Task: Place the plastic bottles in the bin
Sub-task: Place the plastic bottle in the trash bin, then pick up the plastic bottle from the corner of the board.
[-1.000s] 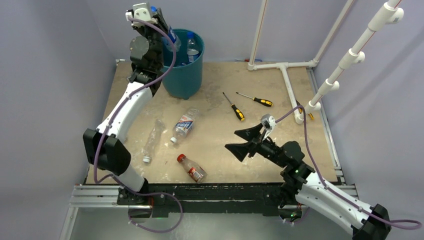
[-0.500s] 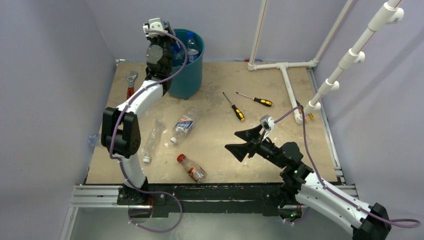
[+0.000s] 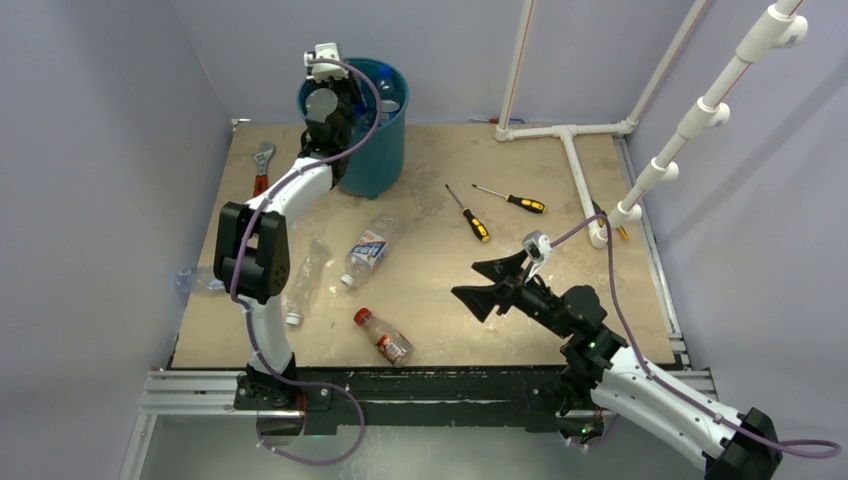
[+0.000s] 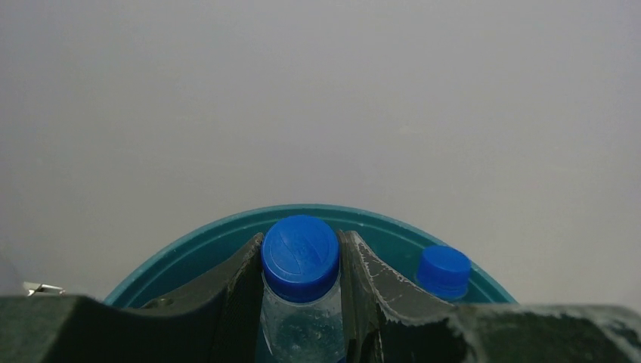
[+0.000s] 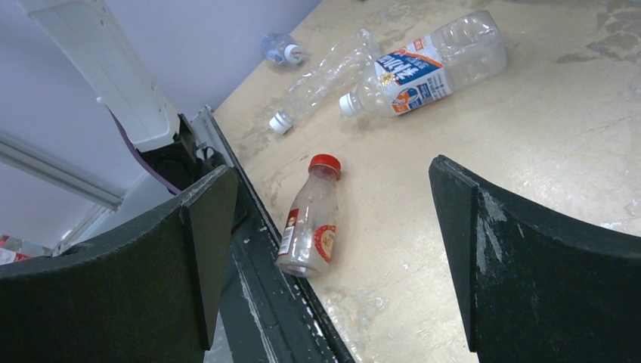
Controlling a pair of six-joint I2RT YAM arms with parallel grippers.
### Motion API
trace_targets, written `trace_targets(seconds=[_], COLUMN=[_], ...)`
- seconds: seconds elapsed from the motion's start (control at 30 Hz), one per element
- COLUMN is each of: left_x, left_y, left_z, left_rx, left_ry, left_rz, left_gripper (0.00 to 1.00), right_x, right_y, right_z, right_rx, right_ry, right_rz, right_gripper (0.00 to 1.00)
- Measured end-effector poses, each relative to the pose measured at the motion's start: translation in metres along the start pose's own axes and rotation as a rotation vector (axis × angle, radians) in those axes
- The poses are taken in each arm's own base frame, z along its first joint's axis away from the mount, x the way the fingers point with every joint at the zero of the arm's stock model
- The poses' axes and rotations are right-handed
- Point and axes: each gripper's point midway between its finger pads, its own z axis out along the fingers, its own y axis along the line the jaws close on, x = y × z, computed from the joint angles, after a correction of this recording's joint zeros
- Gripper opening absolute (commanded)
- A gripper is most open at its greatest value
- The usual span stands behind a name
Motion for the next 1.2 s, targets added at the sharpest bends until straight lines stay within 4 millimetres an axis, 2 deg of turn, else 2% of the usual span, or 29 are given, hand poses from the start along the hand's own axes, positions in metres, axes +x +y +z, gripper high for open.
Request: trace_targets(seconds=[0.03,0.13,0.2,0.3,0.47,0.57,0.63,0.73,0.87,0.93,1.07,1.13,1.2], left_x=[0.003,0.011,0.012,0.013,0.028,0.028,0.020,-0.014,-0.101,-0.148,-0.245,-0.274,-0.291], left_y=[-0.001,-0.003,-0.005,-0.007,-0.008,-0.008,-0.007,-0.007,-0.004,0.003,0.025,0.034,0.041], left_z=[0.001,0.003,0.004,0.004,0.000,-0.002,-0.004,-0.008,-0.027,-0.047,-0.107,-0.135,-0.163], left_rx=[0.002,0.013,0.022,0.031,0.047,0.047,0.045,0.044,0.044,0.039,0.023,0.027,0.039], left_ry=[0.014,0.038,0.047,0.064,0.125,0.139,0.141,0.100,-0.018,-0.079,-0.201,-0.231,-0.230], left_rz=[0.005,0.014,0.017,0.020,0.036,0.041,0.040,0.016,-0.068,-0.118,-0.250,-0.307,-0.360], left_gripper=[0.03,0.25,0.44,0.63,0.81,0.86,0.90,0.96,0.99,0.99,0.99,0.99,0.99], right_x=[0.001,0.004,0.007,0.009,0.008,0.008,0.008,0.009,0.009,0.010,0.010,0.009,0.010], right_y=[-0.001,-0.003,-0.005,-0.007,-0.009,-0.009,-0.010,-0.010,-0.010,-0.011,-0.011,-0.011,-0.010], right_z=[0.000,0.001,0.002,0.002,0.002,0.002,0.002,0.003,0.004,0.005,0.008,0.010,0.013], right_rx=[0.002,0.009,0.016,0.023,0.037,0.038,0.039,0.040,0.042,0.045,0.049,0.049,0.048], right_ry=[0.002,0.015,0.025,0.031,0.026,0.026,0.029,0.031,0.036,0.042,0.052,0.057,0.070], right_rz=[0.000,-0.001,0.000,0.002,0.001,-0.001,-0.003,-0.005,-0.005,-0.004,-0.002,0.000,0.007], right_gripper=[0.97,0.97,0.97,0.97,0.97,0.97,0.97,0.97,0.97,0.97,0.99,0.99,0.99])
